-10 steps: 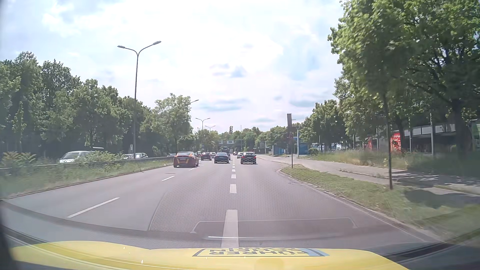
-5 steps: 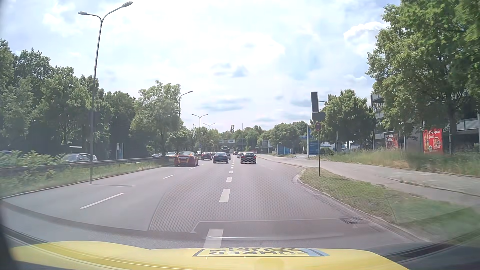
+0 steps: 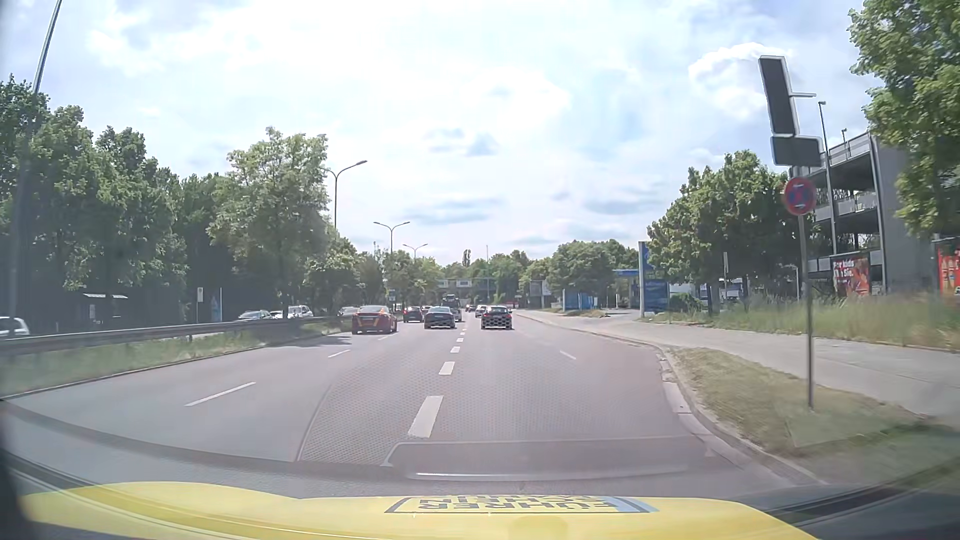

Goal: Follow the waypoints while adhering to traffic rules and regulations

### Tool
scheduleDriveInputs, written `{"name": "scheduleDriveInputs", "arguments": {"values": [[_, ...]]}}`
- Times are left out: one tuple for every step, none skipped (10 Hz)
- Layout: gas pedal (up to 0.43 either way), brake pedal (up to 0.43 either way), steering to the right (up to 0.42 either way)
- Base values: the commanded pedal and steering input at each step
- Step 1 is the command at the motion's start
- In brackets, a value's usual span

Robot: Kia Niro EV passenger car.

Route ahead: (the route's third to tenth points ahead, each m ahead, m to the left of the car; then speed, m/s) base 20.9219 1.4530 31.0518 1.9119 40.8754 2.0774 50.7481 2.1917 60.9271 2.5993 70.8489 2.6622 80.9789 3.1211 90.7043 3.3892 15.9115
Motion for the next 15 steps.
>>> {"name": "scheduleDriveInputs", "arguments": {"values": [[0.087,0.000,-0.004],[0.087,0.000,-0.003],[0.087,0.000,-0.002],[0.079,0.000,-0.002],[0.079,0.000,-0.004],[0.079,0.000,-0.004],[0.067,0.000,-0.003],[0.067,0.000,-0.004],[0.067,0.000,-0.004],[0.067,0.000,-0.004],[0.067,0.000,-0.004],[0.067,0.000,-0.004],[0.067,0.000,-0.004],[0.067,0.000,-0.004],[0.067,0.000,-0.004]]}}
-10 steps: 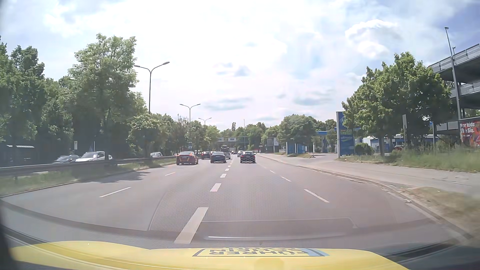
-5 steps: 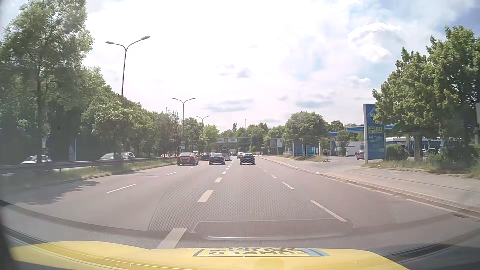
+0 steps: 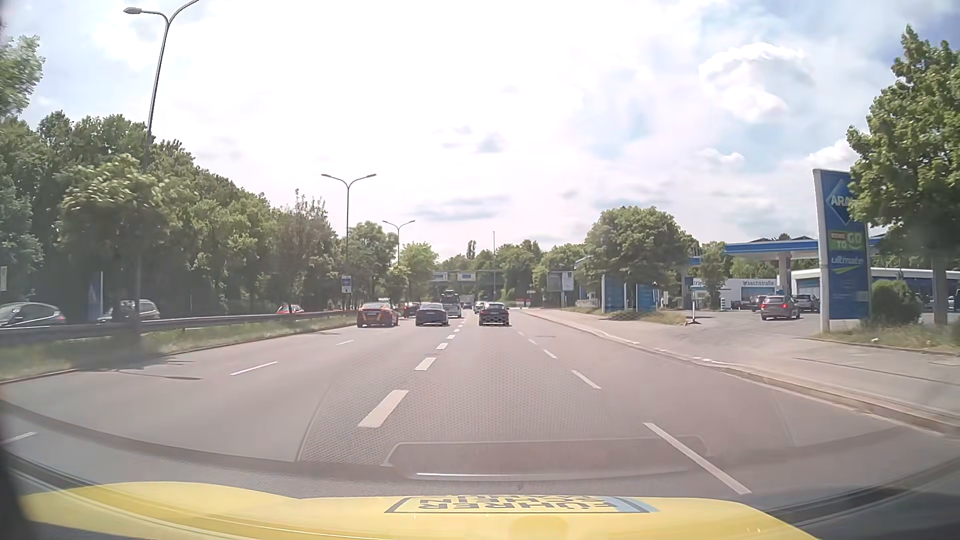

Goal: Follow the waypoints while adhering to traffic rules and regulations

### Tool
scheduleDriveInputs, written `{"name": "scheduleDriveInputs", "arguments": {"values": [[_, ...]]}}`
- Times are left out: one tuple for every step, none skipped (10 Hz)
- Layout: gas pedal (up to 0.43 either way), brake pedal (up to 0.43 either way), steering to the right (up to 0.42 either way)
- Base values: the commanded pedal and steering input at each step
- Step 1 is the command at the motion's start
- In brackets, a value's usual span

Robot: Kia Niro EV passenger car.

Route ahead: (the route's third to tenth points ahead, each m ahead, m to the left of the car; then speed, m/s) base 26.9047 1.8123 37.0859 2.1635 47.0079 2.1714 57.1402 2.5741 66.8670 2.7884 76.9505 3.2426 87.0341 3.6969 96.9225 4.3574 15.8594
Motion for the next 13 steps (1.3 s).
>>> {"name": "scheduleDriveInputs", "arguments": {"values": [[0.079,0.000,-0.004],[0.079,0.000,-0.004],[0.079,0.000,-0.004],[0.079,0.000,-0.004],[0.079,0.000,-0.004],[0.079,0.000,-0.004],[0.079,0.000,-0.004],[0.079,0.000,-0.004],[0.079,0.000,-0.004],[0.087,0.000,-0.004],[0.087,0.000,-0.004],[0.087,0.000,-0.003],[0.087,0.000,-0.003]]}}
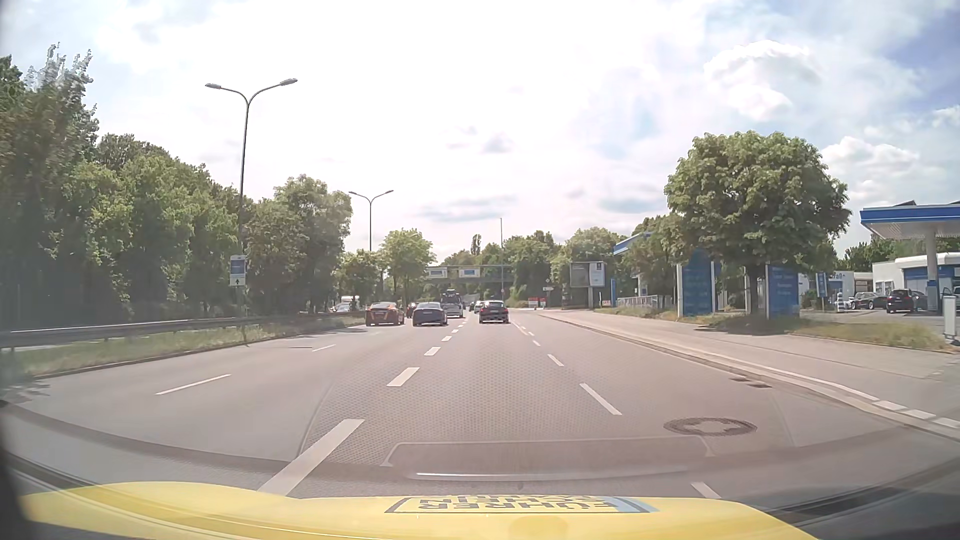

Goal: Follow the waypoints while adhering to traffic rules and regulations

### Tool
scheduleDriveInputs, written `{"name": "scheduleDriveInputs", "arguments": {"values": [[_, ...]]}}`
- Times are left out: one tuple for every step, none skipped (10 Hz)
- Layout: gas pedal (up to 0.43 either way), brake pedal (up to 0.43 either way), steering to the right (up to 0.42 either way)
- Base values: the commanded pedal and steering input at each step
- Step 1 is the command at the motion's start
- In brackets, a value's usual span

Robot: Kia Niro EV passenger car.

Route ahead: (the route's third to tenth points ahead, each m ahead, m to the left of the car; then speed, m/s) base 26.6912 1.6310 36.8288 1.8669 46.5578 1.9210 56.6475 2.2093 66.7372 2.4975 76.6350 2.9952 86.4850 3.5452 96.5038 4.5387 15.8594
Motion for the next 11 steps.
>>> {"name": "scheduleDriveInputs", "arguments": {"values": [[0.087,0.000,-0.003],[0.087,0.000,-0.003],[0.087,0.000,-0.002],[0.087,0.000,-0.002],[0.087,0.000,-0.002],[0.087,0.000,-0.002],[0.087,0.000,-0.002],[0.087,0.000,-0.002],[0.087,0.000,-0.002],[0.087,0.000,-0.002],[0.087,0.000,-0.002]]}}
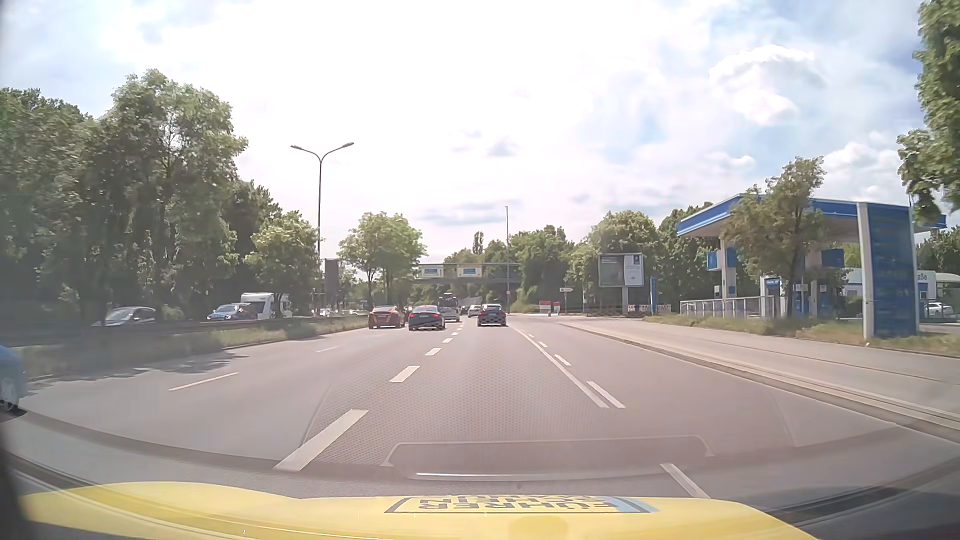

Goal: Follow the waypoints while adhering to traffic rules and regulations

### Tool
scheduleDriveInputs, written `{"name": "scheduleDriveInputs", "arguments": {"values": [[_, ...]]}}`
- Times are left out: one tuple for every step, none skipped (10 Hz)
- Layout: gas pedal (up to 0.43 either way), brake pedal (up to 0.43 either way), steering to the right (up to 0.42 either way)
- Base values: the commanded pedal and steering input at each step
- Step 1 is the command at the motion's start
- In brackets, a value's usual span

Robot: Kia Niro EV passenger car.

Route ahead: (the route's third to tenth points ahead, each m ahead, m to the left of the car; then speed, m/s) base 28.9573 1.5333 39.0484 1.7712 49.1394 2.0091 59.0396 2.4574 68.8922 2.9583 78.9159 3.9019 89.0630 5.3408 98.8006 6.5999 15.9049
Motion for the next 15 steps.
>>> {"name": "scheduleDriveInputs", "arguments": {"values": [[0.087,0.000,-0.002],[0.087,0.000,-0.002],[0.087,0.000,-0.002],[0.087,0.000,-0.003],[0.087,0.000,-0.003],[0.087,0.000,-0.003],[0.087,0.000,-0.003],[0.087,0.000,-0.003],[0.087,0.000,-0.003],[0.087,0.000,-0.003],[0.087,0.000,-0.003],[0.087,0.000,-0.003],[0.087,0.000,-0.003],[0.087,0.000,-0.003],[0.087,0.000,-0.003]]}}
